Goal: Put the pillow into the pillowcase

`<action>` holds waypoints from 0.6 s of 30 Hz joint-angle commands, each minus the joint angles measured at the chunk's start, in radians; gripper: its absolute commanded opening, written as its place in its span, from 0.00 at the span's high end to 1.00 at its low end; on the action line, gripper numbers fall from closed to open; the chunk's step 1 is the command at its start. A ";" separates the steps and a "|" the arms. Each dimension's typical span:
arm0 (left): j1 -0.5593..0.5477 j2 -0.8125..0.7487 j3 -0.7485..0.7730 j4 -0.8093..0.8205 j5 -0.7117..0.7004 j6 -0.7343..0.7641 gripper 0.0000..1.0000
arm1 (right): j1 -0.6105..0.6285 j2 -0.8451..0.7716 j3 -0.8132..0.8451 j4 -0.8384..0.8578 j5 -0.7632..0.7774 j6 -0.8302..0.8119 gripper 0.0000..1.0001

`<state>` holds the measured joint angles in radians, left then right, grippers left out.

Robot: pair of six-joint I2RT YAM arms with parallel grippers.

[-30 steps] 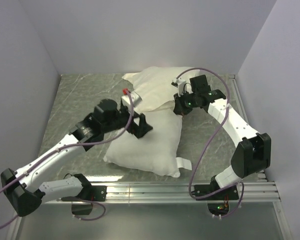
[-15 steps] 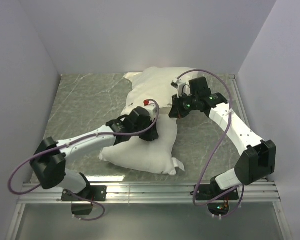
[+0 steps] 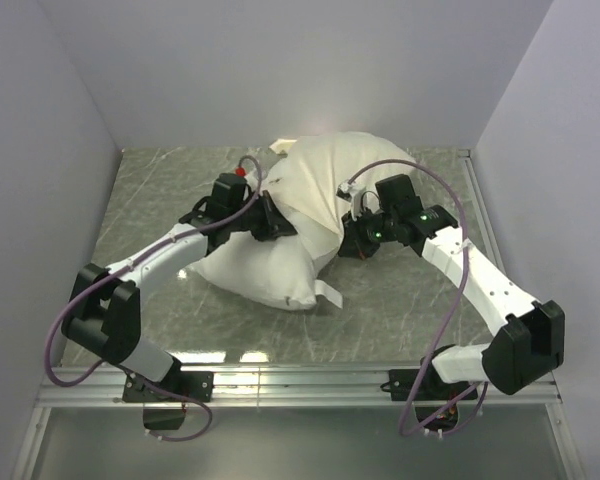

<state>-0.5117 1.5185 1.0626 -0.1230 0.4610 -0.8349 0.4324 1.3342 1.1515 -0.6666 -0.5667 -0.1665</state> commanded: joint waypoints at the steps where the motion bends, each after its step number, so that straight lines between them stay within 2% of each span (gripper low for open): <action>1: 0.085 -0.035 0.051 0.238 -0.042 -0.102 1.00 | 0.052 -0.087 0.045 -0.189 -0.251 -0.079 1.00; 4: 0.088 -0.027 0.066 0.307 -0.018 -0.162 1.00 | 0.074 -0.055 0.103 -0.245 -0.337 -0.106 1.00; 9: 0.010 0.002 0.059 0.299 -0.030 -0.142 1.00 | 0.136 0.023 0.117 -0.094 -0.292 -0.039 1.00; 11: -0.024 0.002 0.039 0.293 -0.033 -0.127 1.00 | 0.158 0.071 0.129 -0.061 -0.231 -0.028 1.00; 14: -0.030 -0.023 -0.010 0.275 -0.028 -0.138 1.00 | 0.128 0.103 0.168 -0.033 -0.202 -0.015 1.00; 18: 0.038 -0.079 -0.062 0.241 0.022 -0.130 1.00 | 0.060 0.099 0.220 -0.044 -0.214 0.001 1.00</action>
<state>-0.5205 1.5127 1.0248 0.0525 0.4500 -0.9329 0.5297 1.4612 1.2705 -0.7727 -0.7273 -0.1963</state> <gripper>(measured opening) 0.033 0.009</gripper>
